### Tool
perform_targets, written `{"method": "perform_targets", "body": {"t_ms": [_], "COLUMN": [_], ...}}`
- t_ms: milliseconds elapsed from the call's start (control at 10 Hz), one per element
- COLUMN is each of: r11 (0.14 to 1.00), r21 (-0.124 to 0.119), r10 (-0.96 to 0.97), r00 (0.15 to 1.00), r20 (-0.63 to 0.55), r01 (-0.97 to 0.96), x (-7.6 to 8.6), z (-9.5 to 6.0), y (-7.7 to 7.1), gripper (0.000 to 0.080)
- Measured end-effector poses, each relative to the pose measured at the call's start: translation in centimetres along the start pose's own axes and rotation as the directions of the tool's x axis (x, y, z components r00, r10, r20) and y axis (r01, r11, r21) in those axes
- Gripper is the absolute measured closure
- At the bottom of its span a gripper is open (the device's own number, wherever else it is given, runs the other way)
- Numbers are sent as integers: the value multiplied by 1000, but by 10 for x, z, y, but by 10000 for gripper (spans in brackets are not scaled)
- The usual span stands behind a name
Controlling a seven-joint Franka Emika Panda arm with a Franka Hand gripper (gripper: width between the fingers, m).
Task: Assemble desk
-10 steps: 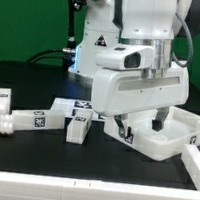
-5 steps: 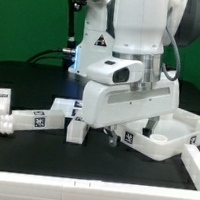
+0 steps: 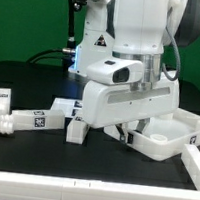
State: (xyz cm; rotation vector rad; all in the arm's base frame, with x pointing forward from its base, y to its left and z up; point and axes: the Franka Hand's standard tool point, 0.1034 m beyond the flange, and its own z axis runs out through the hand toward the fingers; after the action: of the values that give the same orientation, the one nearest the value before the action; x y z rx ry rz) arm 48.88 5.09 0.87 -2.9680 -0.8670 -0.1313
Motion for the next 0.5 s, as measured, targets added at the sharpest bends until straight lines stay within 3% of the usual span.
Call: {"method": "perform_targets", "body": {"t_ms": [300, 400, 500], "r11": [1000, 999, 997], "r21": [0, 9, 14], "r10": [0, 42, 76], "r00": [1000, 999, 997], "r20": [0, 13, 16], "r01": [0, -42, -77], "x": [0, -1, 3], "z": [0, -6, -24], "y": [0, 0, 2], "gripper": [746, 746, 746]}}
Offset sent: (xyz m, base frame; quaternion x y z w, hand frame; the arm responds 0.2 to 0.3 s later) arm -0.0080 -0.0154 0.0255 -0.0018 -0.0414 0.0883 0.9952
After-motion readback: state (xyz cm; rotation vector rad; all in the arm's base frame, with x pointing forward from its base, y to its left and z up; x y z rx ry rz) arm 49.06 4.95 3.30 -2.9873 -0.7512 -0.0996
